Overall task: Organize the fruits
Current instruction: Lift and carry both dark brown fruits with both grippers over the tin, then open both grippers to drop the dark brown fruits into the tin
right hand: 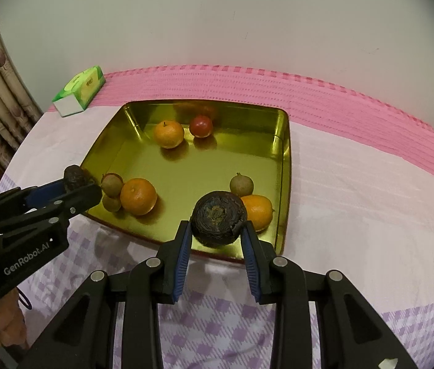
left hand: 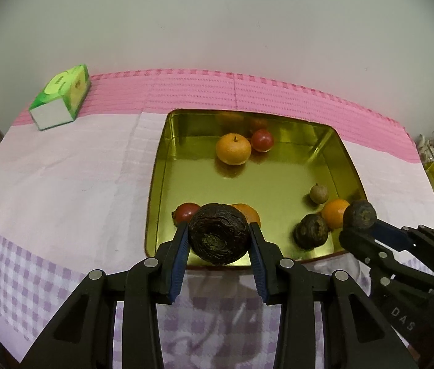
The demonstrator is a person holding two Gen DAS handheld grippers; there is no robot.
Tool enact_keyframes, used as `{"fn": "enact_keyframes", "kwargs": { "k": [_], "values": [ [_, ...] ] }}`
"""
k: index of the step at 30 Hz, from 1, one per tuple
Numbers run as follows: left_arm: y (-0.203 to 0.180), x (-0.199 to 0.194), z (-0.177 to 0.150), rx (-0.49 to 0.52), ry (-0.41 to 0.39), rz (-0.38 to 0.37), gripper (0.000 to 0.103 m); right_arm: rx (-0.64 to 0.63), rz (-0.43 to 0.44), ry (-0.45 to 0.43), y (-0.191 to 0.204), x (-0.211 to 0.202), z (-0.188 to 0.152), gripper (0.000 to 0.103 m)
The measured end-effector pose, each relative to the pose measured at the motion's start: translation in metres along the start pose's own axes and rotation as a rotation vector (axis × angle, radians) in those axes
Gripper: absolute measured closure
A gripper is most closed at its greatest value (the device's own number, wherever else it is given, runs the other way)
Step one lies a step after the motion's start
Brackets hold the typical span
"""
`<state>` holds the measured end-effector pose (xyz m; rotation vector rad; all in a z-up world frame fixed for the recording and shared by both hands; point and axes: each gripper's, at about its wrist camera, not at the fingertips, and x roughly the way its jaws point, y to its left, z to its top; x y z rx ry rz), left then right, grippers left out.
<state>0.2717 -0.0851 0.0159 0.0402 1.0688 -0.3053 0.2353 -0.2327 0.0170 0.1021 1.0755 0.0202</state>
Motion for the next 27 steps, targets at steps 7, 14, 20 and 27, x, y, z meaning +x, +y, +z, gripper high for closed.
{"fn": "enact_keyframes", "kwargs": {
  "k": [7,14,20,27],
  "values": [
    [-0.001,0.02,0.005,0.004,0.034,0.007,0.065,-0.007,-0.002,0.032,-0.001,0.019,0.008,0.073],
    [-0.004,0.031,0.01,0.033,0.025,0.014,0.065,-0.021,-0.011,0.042,0.001,0.033,0.012,0.073],
    [-0.005,0.036,0.021,0.035,0.029,0.006,0.065,-0.027,-0.017,0.041,0.004,0.037,0.021,0.073],
    [-0.008,0.038,0.017,0.056,0.033,0.012,0.065,-0.029,-0.005,0.049,0.008,0.039,0.024,0.072]
  ]
}}
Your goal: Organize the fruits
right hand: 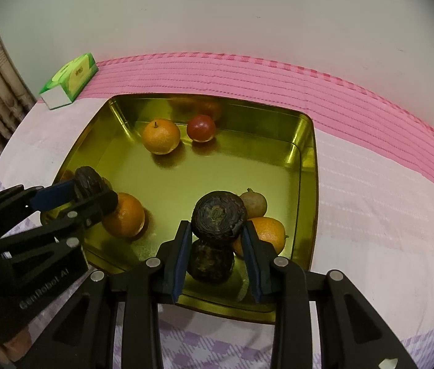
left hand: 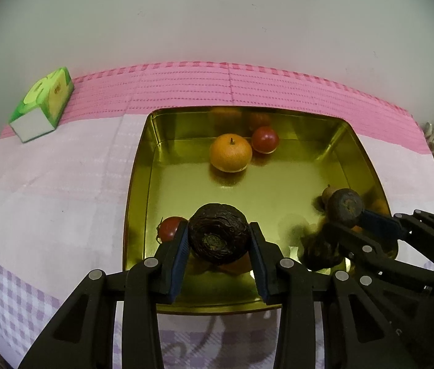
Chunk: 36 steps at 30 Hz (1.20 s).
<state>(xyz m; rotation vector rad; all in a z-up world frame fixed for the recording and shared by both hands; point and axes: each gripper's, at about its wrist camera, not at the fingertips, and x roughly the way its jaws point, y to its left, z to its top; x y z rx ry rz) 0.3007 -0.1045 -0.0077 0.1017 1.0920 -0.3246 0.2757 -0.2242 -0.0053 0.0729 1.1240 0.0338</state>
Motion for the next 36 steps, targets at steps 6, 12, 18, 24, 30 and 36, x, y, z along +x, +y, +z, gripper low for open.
{"fn": "enact_keyframes", "kwargs": {
  "k": [6,12,18,24,30,36],
  "values": [
    [0.005,-0.001,-0.003,-0.022,0.017,0.003,0.064,0.001,-0.003,0.005,0.003,0.0,-0.003,0.071],
    [0.004,-0.002,-0.006,-0.022,0.026,0.014,0.064,0.003,-0.003,0.001,0.005,-0.004,-0.006,0.069],
    [0.005,-0.007,-0.009,-0.032,0.022,0.033,0.063,0.016,-0.007,-0.01,0.004,-0.011,-0.009,0.064],
    [0.006,-0.015,-0.009,-0.034,0.007,0.033,0.062,0.031,-0.01,-0.018,0.003,-0.017,-0.013,0.064],
    [0.002,-0.025,-0.009,-0.026,-0.014,0.044,0.054,0.041,-0.008,-0.025,0.002,-0.024,-0.017,0.062],
    [0.001,-0.036,-0.013,-0.031,-0.034,0.063,0.054,0.054,-0.005,-0.029,0.002,-0.031,-0.023,0.062]
  ]
}}
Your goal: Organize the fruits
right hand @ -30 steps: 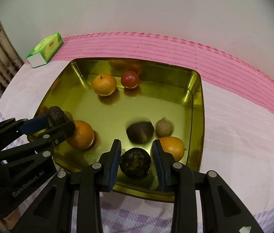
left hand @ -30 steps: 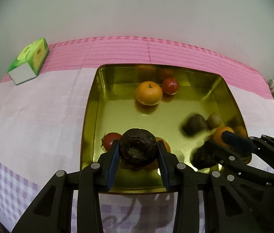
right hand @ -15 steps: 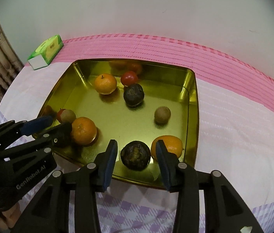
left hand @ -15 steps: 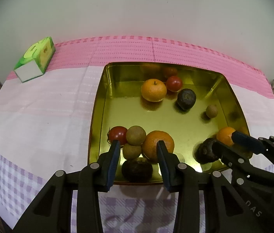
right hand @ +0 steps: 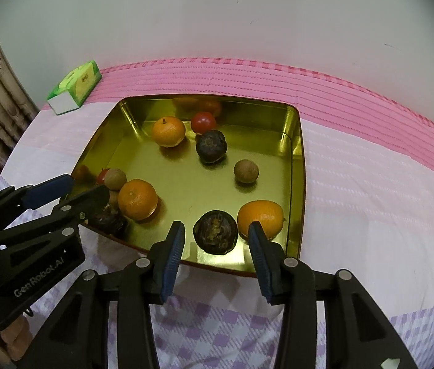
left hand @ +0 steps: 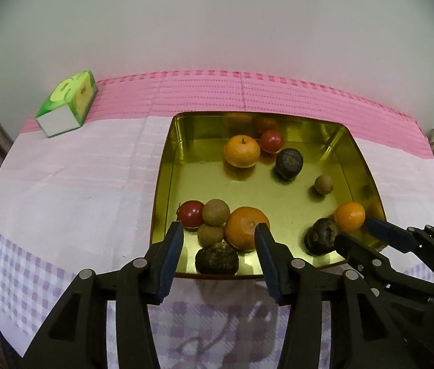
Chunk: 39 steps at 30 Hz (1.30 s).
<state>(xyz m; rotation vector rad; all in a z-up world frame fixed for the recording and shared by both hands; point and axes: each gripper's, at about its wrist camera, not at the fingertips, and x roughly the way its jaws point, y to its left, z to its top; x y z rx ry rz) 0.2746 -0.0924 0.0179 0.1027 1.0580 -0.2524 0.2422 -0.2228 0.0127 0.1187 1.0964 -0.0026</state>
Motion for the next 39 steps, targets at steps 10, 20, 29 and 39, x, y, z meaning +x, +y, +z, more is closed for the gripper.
{"fn": "enact_keyframes", "kwargs": {
  "k": [10,20,29,39],
  "values": [
    [0.006,-0.017,-0.014,-0.027,-0.023,0.028,0.054,0.018,-0.002,-0.016,0.001,-0.017,-0.015,0.062],
    [0.009,-0.029,-0.031,-0.034,-0.029,0.037,0.054,0.006,-0.019,-0.024,0.009,-0.029,-0.035,0.062],
    [0.004,-0.034,-0.039,-0.028,-0.026,0.041,0.054,-0.004,-0.021,-0.03,0.012,-0.035,-0.042,0.057],
    [0.0,-0.036,-0.043,-0.027,-0.023,0.043,0.054,-0.004,-0.025,-0.029,0.011,-0.037,-0.044,0.055]
  ]
}}
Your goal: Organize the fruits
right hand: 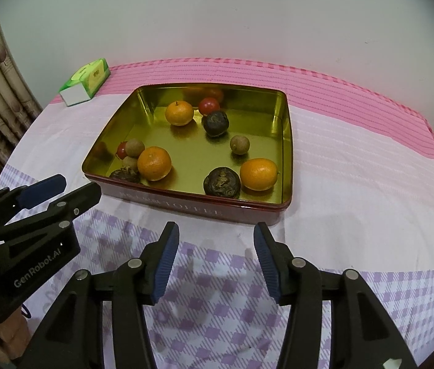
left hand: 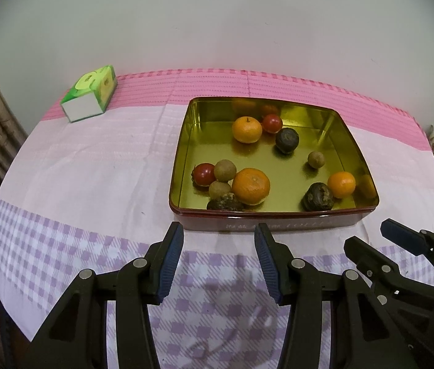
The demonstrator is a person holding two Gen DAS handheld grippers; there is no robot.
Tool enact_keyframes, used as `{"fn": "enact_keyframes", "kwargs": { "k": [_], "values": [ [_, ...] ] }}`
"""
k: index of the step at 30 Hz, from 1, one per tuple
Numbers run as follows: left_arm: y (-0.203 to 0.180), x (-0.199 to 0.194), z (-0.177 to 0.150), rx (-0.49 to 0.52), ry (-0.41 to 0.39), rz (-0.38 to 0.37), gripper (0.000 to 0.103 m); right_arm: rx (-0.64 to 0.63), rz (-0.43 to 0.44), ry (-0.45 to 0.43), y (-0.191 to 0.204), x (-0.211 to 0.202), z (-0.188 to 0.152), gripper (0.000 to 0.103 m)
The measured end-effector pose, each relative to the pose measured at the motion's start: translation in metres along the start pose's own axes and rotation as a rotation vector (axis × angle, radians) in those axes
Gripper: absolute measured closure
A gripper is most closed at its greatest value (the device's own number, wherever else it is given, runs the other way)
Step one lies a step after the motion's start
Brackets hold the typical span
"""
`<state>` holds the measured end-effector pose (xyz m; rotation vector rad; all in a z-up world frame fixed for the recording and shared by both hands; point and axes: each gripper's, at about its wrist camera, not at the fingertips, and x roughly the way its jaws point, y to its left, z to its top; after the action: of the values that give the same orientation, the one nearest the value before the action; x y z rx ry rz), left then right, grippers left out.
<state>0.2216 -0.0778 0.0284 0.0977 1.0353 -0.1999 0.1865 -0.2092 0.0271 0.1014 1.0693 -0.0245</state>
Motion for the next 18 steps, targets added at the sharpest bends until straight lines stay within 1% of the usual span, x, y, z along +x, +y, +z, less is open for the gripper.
{"fn": "enact_keyframes", "kwargs": {
  "k": [18],
  "values": [
    [0.0021,0.0026,-0.0013,-0.006,0.01,0.008,0.054,0.005,0.002,0.01,0.0019,0.0015,-0.0028,0.055]
  ]
}}
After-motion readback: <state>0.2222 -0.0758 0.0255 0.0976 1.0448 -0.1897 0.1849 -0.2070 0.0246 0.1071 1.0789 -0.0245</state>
